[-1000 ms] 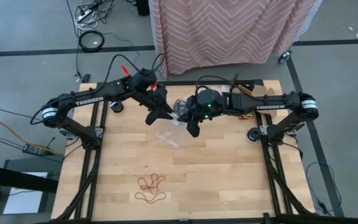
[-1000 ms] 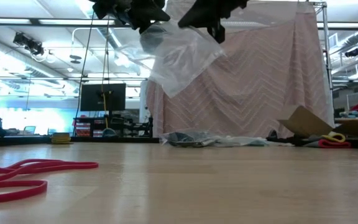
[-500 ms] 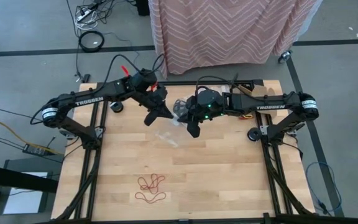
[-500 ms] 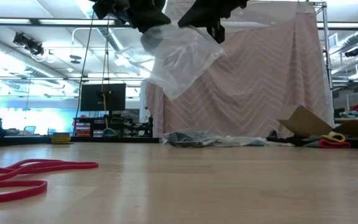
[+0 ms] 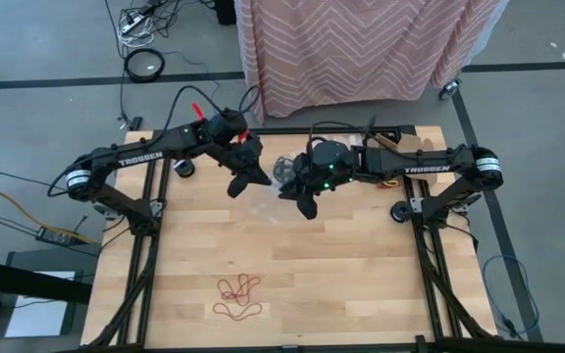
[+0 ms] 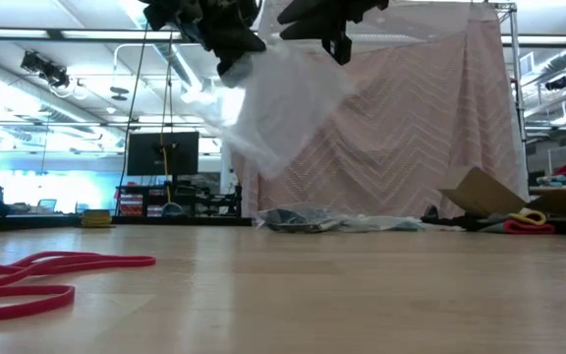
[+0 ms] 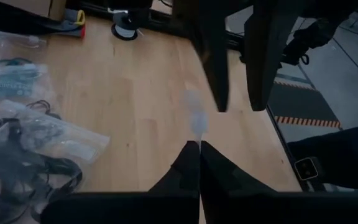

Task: Sort rubber bands
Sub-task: Open the transparent zip bag

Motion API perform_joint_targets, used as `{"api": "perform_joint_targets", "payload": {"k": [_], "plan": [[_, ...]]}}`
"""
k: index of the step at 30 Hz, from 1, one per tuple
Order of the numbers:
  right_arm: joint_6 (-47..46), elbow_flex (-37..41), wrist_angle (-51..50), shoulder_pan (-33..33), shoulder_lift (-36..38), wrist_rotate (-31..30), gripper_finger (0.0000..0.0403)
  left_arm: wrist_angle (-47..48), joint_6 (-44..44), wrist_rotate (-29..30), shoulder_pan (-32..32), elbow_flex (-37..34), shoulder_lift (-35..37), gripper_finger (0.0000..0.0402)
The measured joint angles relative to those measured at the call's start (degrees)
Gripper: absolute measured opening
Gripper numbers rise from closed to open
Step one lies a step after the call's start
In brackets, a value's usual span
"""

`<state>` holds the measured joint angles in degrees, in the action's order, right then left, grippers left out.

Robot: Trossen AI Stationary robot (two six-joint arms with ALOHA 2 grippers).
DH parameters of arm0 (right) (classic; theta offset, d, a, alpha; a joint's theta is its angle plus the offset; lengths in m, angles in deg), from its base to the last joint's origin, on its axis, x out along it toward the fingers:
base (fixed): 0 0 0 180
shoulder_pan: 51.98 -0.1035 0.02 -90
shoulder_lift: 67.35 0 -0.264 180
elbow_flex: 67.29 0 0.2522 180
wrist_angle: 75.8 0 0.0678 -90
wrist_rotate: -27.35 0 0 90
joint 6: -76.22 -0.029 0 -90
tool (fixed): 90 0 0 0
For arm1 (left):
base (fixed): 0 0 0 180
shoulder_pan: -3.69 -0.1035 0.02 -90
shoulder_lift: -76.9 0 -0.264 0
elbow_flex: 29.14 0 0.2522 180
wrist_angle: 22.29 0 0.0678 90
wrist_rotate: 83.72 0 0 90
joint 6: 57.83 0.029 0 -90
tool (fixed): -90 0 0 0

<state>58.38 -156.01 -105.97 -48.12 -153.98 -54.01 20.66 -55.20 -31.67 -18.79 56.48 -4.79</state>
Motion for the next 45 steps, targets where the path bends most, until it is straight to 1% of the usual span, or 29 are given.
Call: {"api": "perform_joint_targets", "payload": {"k": [4, 6, 8, 10, 12, 16, 17, 21, 27, 34, 40, 45], "plan": [[-0.5, 0.0, -0.3, 0.4, 0.0, -0.4, 0.0128, 0.0, 0.1, 0.0, 0.0, 0.0, 0.5, 0.0001], [-2.1, 0.0, -1.3, 0.8, 0.0, -0.4, 0.0140, 0.2, 0.3, 0.0, 0.0, 0.0, 1.1, 0.0001], [-4.4, 0.0, -1.9, 1.1, 0.0, -0.4, 0.0143, 1.1, 1.3, 0.1, 0.0, 0.0, 1.7, 0.0001], [-5.5, 0.0, -2.3, 1.2, 0.1, -0.5, 0.0135, 2.2, 1.9, 0.4, -0.1, 0.0, 2.4, 0.0001], [-5.9, 0.0, -3.6, 1.2, 0.4, -2.6, 0.0111, 3.1, 1.9, 0.5, -0.1, 0.0, 2.9, 0.0001], [-4.5, 0.0, -6.0, 1.2, 0.5, -3.0, 0.0023, 3.8, 1.9, 0.9, -0.1, 0.0, 3.6, 0.0000], [-4.1, 0.0, -6.3, 1.2, 0.5, -3.0, 0.0012, 3.8, 1.9, 1.1, -0.1, 0.0, 3.9, 0.0000], [-4.3, 0.0, -8.2, 1.1, 0.6, -2.4, 0.0008, 3.3, 1.9, 1.3, -0.1, 0.0, 4.3, 0.0000], [-3.9, 0.0, -7.7, 1.1, 0.6, -1.5, 0.0001, 3.3, 1.7, 1.2, 0.1, 0.0, 4.2, 0.0000], [-2.8, 0.0, -3.4, 1.7, 0.6, 0.4, 0.0000, 0.6, 1.4, 0.6, 1.1, 0.0, 4.2, 0.0000], [-2.7, 0.3, -3.0, 2.0, 0.6, 0.0, 0.0000, -4.0, -0.5, -0.4, 1.7, 0.0, 4.2, 0.0000], [-2.5, 0.3, -1.8, 2.4, 0.5, 0.0, 0.0000, -3.5, -1.2, -0.9, 1.7, 0.0, 4.2, 0.0000]]}}
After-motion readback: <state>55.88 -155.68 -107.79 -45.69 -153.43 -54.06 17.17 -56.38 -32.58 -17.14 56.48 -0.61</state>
